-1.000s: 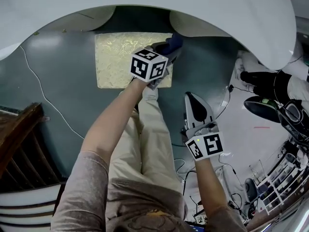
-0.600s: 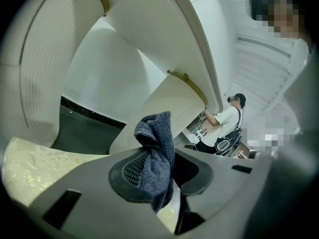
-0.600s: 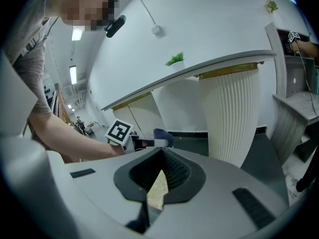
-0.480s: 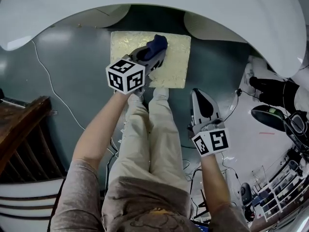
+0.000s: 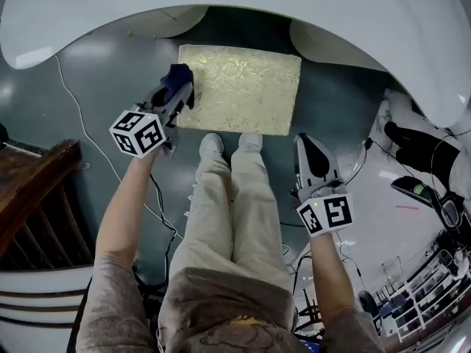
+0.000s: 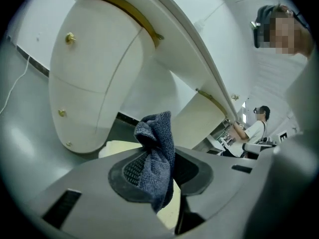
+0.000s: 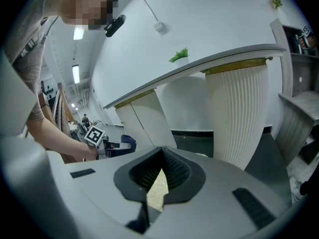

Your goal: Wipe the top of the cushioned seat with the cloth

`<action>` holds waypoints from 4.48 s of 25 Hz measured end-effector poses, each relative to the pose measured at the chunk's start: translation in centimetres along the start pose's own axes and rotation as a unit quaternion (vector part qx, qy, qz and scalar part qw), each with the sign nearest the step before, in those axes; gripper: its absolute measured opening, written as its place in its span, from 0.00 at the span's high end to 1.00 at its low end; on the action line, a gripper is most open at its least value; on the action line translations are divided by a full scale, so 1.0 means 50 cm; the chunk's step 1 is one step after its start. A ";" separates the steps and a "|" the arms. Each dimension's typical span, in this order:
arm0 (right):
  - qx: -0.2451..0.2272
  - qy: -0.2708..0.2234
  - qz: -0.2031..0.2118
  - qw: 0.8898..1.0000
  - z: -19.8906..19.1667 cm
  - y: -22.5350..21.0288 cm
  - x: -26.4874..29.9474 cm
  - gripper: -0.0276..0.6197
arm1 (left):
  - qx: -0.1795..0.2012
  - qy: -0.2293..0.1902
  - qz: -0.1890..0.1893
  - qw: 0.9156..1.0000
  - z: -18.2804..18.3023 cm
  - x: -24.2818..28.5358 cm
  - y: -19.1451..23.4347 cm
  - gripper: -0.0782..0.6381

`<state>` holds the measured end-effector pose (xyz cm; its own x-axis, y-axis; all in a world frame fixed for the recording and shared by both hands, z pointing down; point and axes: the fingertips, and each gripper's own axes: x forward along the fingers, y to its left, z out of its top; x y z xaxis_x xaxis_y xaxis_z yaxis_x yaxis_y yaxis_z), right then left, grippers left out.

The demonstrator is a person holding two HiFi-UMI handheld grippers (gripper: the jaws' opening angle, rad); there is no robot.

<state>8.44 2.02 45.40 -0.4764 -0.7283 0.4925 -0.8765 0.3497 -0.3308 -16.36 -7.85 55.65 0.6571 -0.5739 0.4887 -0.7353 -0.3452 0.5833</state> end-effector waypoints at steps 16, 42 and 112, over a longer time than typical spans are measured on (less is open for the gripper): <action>-0.002 0.007 0.005 1.000 -0.007 0.006 0.021 0.95 | -0.017 0.015 0.119 0.993 -0.029 -0.049 0.197 0.75; 0.018 -0.004 -0.025 1.000 -0.008 -0.073 -0.029 0.95 | 0.027 0.111 -0.023 0.993 -0.149 0.228 -0.093 0.75; 0.005 -0.001 -0.003 1.000 0.001 0.019 0.003 0.95 | -0.059 0.093 0.090 0.990 -0.166 -0.081 0.089 0.75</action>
<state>7.56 2.21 45.12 -0.4707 -0.7318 0.4928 -0.8788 0.3388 -0.3361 -20.91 -0.88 61.64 0.5451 -0.4678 0.6957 -0.8254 -0.1545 0.5430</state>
